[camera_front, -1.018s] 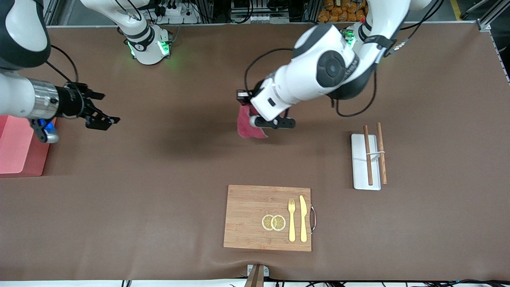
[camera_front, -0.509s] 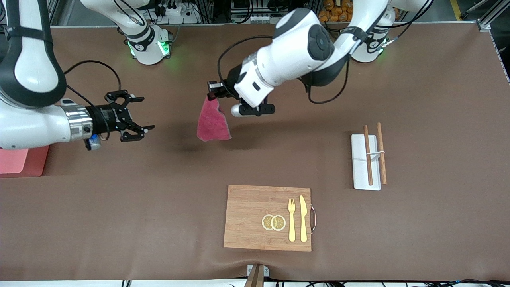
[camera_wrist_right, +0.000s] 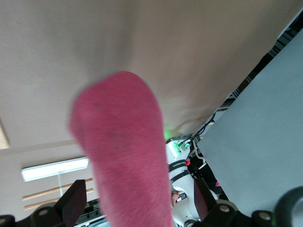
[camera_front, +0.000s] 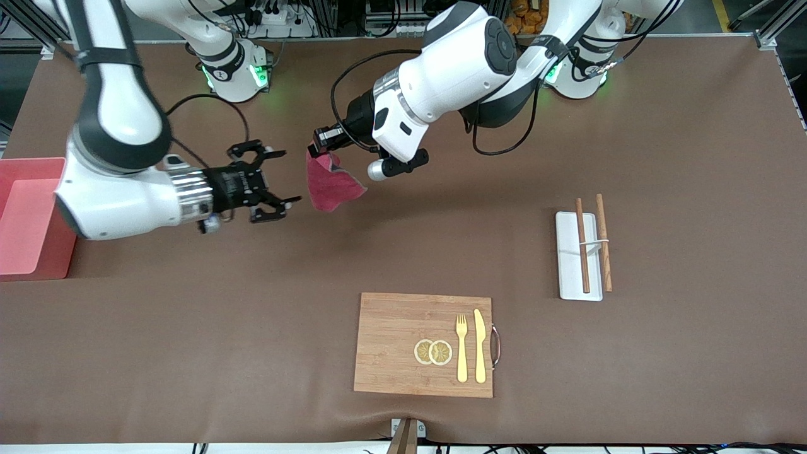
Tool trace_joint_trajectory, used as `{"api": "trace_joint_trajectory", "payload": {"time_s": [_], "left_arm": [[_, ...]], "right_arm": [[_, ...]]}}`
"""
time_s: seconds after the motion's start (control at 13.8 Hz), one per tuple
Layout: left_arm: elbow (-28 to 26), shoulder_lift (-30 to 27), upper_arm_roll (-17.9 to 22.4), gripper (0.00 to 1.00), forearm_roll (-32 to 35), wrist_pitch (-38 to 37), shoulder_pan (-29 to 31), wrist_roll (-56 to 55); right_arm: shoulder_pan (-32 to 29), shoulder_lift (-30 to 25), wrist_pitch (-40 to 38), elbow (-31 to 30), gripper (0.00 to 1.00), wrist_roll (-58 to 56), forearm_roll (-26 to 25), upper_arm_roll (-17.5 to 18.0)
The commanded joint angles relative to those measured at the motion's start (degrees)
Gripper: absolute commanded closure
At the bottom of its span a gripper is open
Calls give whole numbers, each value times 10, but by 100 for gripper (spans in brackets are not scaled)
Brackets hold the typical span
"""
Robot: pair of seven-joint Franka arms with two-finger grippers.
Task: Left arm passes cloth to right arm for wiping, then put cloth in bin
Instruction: 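Bring the cloth to the right gripper while the right gripper reaches it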
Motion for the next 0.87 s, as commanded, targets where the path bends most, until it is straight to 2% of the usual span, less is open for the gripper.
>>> {"api": "trace_joint_trajectory", "payload": {"time_s": [0.0, 0.15, 0.22, 0.36, 0.51, 0.8], "left_arm": [[12, 6, 1, 100, -11, 14, -6, -12], [12, 6, 2, 100, -11, 15, -5, -21], [12, 6, 1, 100, -11, 20, -5, -22], [12, 6, 2, 100, -11, 21, -5, -27], [11, 6, 2, 100, -11, 21, -5, -27], [10, 5, 3, 100, -4, 21, -4, -19]], "right_arm": [[23, 2, 4, -3, 0, 57, 30, -5], [29, 2, 5, -3, 0, 64, 31, -5], [36, 2, 7, 1, 14, 63, 33, -5], [39, 2, 22, 4, 65, 62, 44, -5], [42, 2, 34, 10, 100, 62, 48, -5], [36, 4, 28, 17, 100, 44, 42, -5]]}}
